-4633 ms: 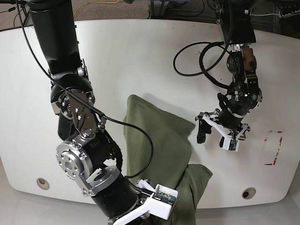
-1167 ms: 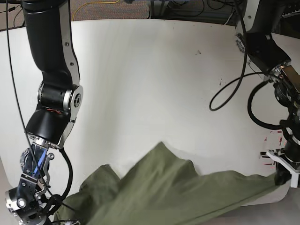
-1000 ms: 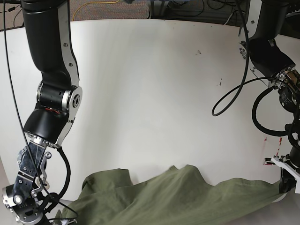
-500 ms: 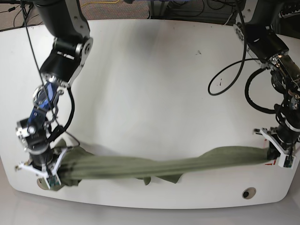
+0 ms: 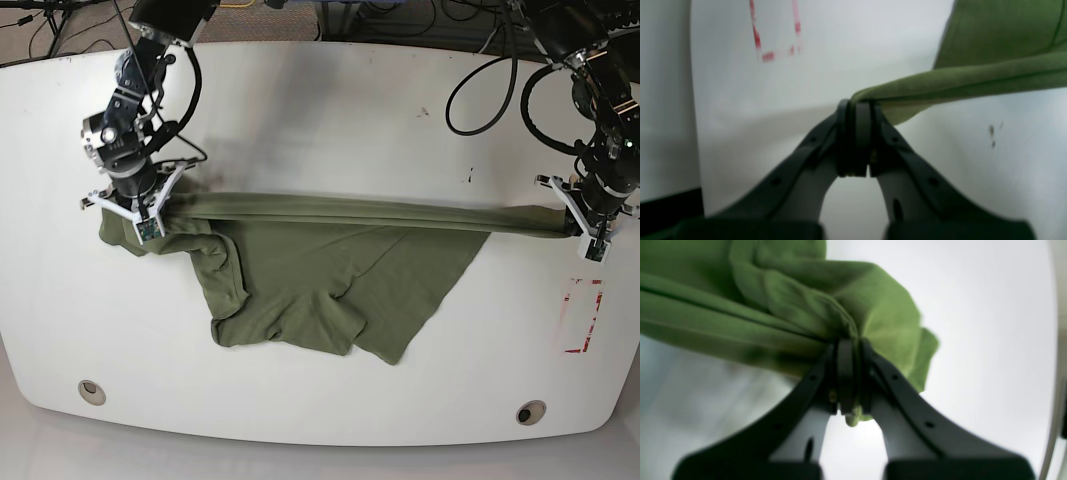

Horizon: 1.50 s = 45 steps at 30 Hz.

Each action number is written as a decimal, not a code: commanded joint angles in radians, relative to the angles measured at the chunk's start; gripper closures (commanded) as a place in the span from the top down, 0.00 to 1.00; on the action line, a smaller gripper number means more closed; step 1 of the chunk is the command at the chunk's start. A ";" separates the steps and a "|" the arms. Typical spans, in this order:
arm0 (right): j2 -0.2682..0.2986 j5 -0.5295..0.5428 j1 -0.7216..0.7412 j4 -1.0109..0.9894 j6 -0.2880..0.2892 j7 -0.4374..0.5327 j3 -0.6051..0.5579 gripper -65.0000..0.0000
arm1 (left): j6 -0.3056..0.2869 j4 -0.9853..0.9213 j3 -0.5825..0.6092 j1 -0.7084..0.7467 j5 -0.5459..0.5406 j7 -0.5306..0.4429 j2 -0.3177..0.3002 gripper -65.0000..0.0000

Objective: Layout the t-shirt on the table in an organized manner, then fold the t-shirt properly
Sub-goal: 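Lay the stretched shirt edge down on the table with both grippers, then reach the right gripper to the shirt's bunched sleeve and grasp it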

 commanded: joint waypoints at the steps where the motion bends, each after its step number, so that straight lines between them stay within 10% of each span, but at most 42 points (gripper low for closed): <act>1: -0.021 0.006 -0.047 0.039 -0.012 0.024 0.002 0.00 | 0.005 0.019 -0.025 0.017 -0.004 -0.030 -0.018 0.00; 17: -0.146 0.006 -0.264 0.093 -0.018 0.021 0.002 0.01 | -0.031 0.015 -0.110 0.181 -0.004 -0.032 -0.115 0.00; 29: -0.167 0.054 -0.295 0.096 -0.018 -0.002 0.003 0.62 | -0.031 0.014 -0.113 0.253 -0.004 -0.033 -0.141 0.00; 45: -0.116 0.344 -0.205 0.145 -0.010 -0.067 -0.003 0.66 | -0.031 0.015 -0.137 0.255 -0.004 -0.033 -0.140 0.00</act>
